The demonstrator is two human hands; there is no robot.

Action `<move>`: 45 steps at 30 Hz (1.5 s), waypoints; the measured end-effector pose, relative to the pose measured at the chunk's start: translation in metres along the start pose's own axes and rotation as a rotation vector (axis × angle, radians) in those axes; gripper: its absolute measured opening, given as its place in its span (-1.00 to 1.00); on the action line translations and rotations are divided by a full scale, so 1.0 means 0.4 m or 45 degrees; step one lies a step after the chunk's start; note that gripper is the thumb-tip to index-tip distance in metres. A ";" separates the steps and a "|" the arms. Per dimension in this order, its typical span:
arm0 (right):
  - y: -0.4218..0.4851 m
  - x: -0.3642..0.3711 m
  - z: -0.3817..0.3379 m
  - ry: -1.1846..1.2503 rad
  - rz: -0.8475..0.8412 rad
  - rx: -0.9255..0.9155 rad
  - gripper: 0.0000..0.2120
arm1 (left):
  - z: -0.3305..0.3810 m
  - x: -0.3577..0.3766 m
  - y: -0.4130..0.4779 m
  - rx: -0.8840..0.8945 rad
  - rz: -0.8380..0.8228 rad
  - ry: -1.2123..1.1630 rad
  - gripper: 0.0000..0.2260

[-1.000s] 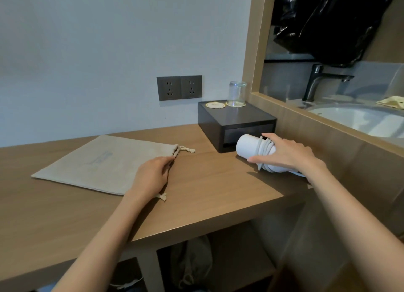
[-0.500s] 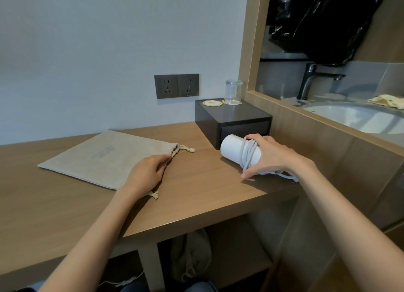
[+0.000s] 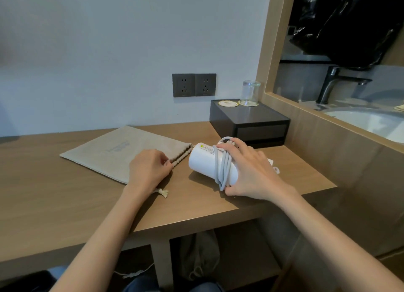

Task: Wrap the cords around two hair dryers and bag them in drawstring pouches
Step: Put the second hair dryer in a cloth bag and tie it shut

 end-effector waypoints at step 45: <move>0.297 0.060 -0.251 0.229 -0.037 -0.087 -0.30 | -0.039 -0.124 -0.015 0.076 0.447 -0.926 -0.88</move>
Point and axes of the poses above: each hand's wrist, its own y-axis towards the middle knuckle, its own x-axis out of the palm, z = x × y, the point moved 6 cm from there along y, towards the middle knuckle, and after that the axes turned 7 degrees about -x, right-handed, at the moved point
